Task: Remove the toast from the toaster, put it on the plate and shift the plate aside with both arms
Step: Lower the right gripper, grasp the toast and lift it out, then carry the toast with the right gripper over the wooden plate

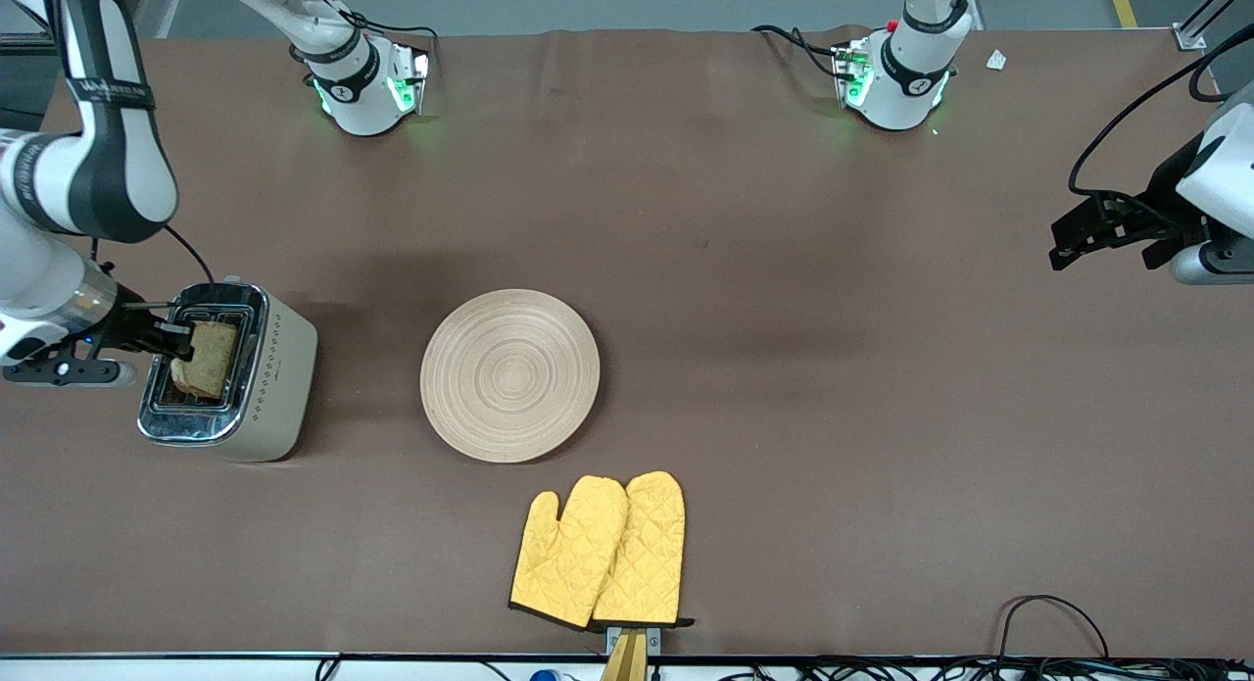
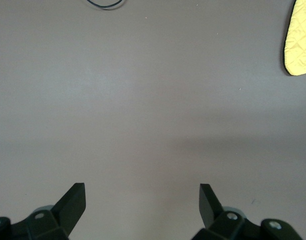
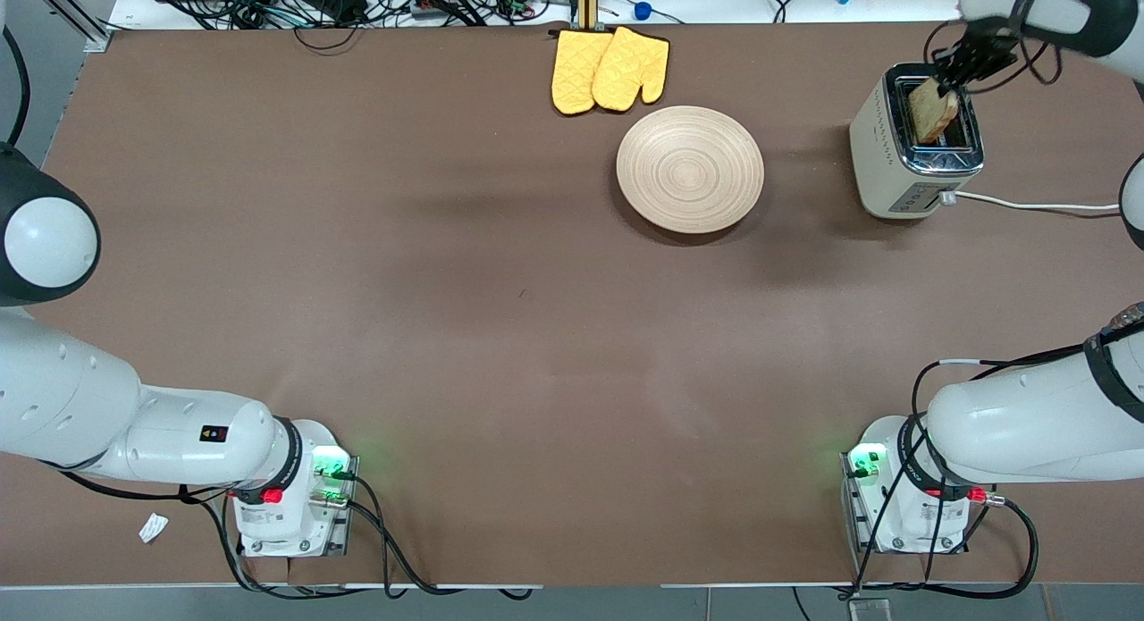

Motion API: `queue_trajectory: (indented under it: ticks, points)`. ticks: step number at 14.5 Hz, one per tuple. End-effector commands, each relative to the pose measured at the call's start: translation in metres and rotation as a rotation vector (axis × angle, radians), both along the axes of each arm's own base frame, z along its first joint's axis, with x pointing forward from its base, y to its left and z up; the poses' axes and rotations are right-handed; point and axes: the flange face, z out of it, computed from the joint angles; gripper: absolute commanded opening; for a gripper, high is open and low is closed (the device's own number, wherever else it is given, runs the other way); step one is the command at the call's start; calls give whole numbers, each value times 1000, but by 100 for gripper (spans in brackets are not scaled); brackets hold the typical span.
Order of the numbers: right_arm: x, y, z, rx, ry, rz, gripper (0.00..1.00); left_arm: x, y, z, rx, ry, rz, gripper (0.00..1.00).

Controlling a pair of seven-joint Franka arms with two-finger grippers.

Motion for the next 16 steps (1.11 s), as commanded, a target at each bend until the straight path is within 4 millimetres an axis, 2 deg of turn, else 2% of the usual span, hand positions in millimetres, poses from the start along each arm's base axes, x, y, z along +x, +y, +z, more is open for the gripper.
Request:
queue_trajectory:
  ticks: [1,3,4,5,7,8,11,13,15,16]
  points:
    - [-1,7,82,53,17,-14,0,0,0,6,4,-10,4,100]
    - [-3,13,117,59,34,-12,0,0,0,6,4,-10,4,100]
    - [-2,20,125,59,31,-2,0,0,0,6,4,-10,6,100]
    - [0,28,124,62,30,8,0,0,0,6,4,-10,4,100]
    - [8,57,119,78,1,-10,0,0,0,6,5,-10,6,100]
    - [10,73,112,105,-8,-28,0,0,0,6,4,-10,4,100]
    - [14,127,70,236,-72,-50,0,0,0,6,4,-10,4,100]
    - [13,157,50,276,-102,-44,0,0,0,6,4,-10,4,100]
    - [6,197,30,351,-108,-73,0,0,0,6,4,-10,4,100]
    - [-1,224,17,367,-110,-77,0,0,0,6,4,-10,4,100]
